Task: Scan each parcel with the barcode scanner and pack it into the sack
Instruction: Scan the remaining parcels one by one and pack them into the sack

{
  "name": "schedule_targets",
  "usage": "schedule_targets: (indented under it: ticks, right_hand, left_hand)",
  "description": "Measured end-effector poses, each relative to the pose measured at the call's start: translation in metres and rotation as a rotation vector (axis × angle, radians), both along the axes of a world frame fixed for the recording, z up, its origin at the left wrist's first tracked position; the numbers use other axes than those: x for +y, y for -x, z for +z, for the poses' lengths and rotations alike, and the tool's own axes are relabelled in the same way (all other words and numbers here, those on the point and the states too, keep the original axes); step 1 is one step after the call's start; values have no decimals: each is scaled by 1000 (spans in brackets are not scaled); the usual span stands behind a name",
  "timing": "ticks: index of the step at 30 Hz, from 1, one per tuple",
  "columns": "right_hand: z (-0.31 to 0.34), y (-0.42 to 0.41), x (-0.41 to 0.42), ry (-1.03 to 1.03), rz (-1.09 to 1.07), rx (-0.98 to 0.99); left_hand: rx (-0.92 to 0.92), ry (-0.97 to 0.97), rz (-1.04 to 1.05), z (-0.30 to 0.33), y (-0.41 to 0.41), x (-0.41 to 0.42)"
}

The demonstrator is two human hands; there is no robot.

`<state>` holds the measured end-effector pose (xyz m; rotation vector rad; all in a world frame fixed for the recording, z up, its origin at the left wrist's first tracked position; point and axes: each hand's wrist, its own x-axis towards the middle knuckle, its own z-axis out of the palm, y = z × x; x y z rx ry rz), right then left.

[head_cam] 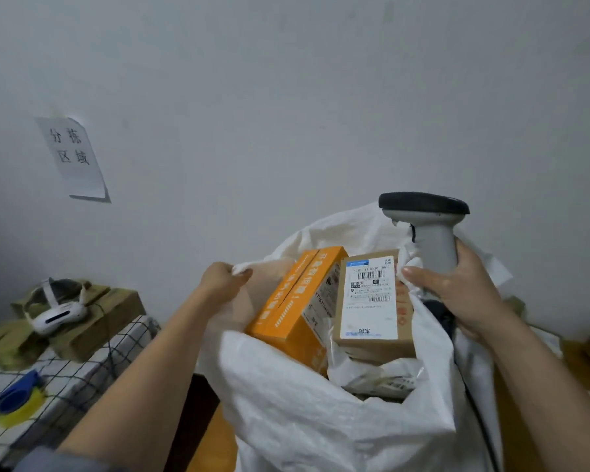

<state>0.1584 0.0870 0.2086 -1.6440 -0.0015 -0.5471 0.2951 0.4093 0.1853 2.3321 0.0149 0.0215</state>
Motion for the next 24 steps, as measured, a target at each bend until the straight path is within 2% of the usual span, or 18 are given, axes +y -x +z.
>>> schedule_targets:
  ticks: [3,5,6,9,11,12,16,19,24]
  right_hand:
    - [-3,-7,-2,-16,-29,14]
    - [-8,-15,-2,-14,-55,30]
    - [-10,-19,-2,-17,-68,40]
    - [-15,-28,-4,-53,-82,58]
    - [-16,-33,-4,-62,-82,58]
    - [-16,-36,-3,-62,-82,57]
    - [-16,-43,2,23,-160,42]
    - [-16,-46,2,103,-155,72]
    - [-17,-45,0,208,-142,97]
  left_hand:
    - [-113,513,-25,8,-2,-5]
    - [-77,849,-32,14,-3,-11]
    - [-52,945,-5,13,-5,-13]
    - [42,1038,108,9,-8,-18]
    - [159,1110,84,7,-8,-20]
    - [141,1084,62,6,-9,-20]
    - [-136,679,-37,-2,-14,-21]
    - [-133,613,-68,-9,-17,-22]
    - [-230,611,36,-24,-23,-30]
